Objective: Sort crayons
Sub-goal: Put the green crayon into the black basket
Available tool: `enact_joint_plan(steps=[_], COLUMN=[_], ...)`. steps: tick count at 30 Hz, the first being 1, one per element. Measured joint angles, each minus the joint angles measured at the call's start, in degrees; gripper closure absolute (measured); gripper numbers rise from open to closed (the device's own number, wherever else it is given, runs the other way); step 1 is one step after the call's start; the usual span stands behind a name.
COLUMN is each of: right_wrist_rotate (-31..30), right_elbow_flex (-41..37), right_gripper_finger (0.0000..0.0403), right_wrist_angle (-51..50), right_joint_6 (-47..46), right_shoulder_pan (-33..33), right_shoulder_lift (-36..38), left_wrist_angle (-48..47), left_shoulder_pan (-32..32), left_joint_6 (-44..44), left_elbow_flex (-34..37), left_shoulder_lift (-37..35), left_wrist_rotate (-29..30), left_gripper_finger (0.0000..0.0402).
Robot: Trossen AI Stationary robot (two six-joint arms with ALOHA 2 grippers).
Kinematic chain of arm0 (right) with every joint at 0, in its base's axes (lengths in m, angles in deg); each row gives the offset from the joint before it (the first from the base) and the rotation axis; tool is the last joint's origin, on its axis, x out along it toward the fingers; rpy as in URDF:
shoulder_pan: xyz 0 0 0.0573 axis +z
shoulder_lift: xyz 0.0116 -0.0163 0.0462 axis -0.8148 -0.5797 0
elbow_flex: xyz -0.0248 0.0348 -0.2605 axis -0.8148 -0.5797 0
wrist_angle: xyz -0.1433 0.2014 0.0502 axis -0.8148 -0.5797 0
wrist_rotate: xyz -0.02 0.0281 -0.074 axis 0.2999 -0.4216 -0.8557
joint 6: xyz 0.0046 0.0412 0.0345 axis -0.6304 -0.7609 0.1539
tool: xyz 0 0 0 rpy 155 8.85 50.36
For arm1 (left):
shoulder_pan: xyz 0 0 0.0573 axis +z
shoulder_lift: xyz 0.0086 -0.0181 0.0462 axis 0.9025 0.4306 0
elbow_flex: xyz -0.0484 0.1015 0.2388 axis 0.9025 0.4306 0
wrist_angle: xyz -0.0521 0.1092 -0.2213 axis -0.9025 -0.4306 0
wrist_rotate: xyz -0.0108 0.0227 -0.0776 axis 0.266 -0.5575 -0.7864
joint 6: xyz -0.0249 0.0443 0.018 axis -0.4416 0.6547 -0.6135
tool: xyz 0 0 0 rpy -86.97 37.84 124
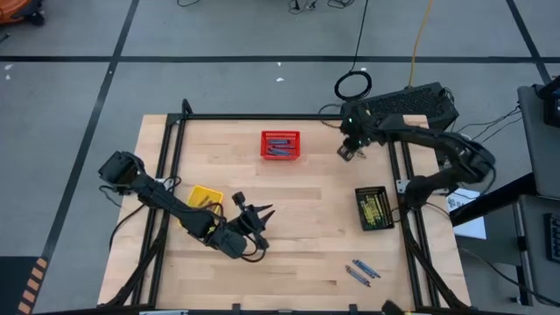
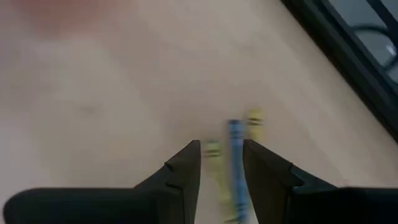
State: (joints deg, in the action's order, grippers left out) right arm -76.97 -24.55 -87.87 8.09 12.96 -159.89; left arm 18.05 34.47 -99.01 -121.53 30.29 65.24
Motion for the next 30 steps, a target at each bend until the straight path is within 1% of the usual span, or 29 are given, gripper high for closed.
enact_joint_plan(steps=[2,4,8,15,18,21,25,27,30], right_wrist_rotate=[0.12,1.46,3.15,3.15,3.69,4.02,3.45,2.87,1.88], right_elbow_flex=[0.00,0.00,0.00,0.02,0.18,0.20,0.05,-0.15,-0.12], right_gripper_finger=[0.0298,0.0298,0.0298,0.0298,0.0308,0.0335,0.0388,0.0395,0.0397], right_wrist_angle=[2.14,3.50,5.40,6.76,6.81,7.05,7.82,8.53,9.05], right_joint_6=[1.62,3.21,4.37,5.27,5.76,6.69,7.69,8.03,6.51], right_shoulder_pan=[-3.08,-5.58,-8.89,-10.97,-11.67,-11.95,-11.95,-11.80,-10.47], right_shoulder_lift=[-3.63,-6.69,-11.44,-14.73,-15.68,-15.96,-14.99,-13.44,-7.64], left_wrist_angle=[0.00,-0.12,-0.19,-0.26,-0.20,-0.18,-0.17,-0.17,-0.20], left_shoulder_pan=[0.06,0.05,0.04,0.50,0.48,0.50,0.48,0.48,0.48], left_joint_6=[-0.03,-0.03,0.01,0.01,0.01,-0.24,-0.27,-0.27,-0.27], left_elbow_flex=[0.00,0.00,0.00,0.00,0.00,0.00,0.00,0.00,0.00], left_shoulder_lift=[0.00,0.00,0.00,0.00,0.00,0.00,0.00,0.00,0.00], left_wrist_rotate=[0.00,-0.04,-0.07,-0.17,-0.19,-0.22,-0.22,-0.22,-0.22], left_gripper_finger=[0.0320,0.0320,0.0320,0.0320,0.0320,0.0320,0.0320,0.0320,0.0320])
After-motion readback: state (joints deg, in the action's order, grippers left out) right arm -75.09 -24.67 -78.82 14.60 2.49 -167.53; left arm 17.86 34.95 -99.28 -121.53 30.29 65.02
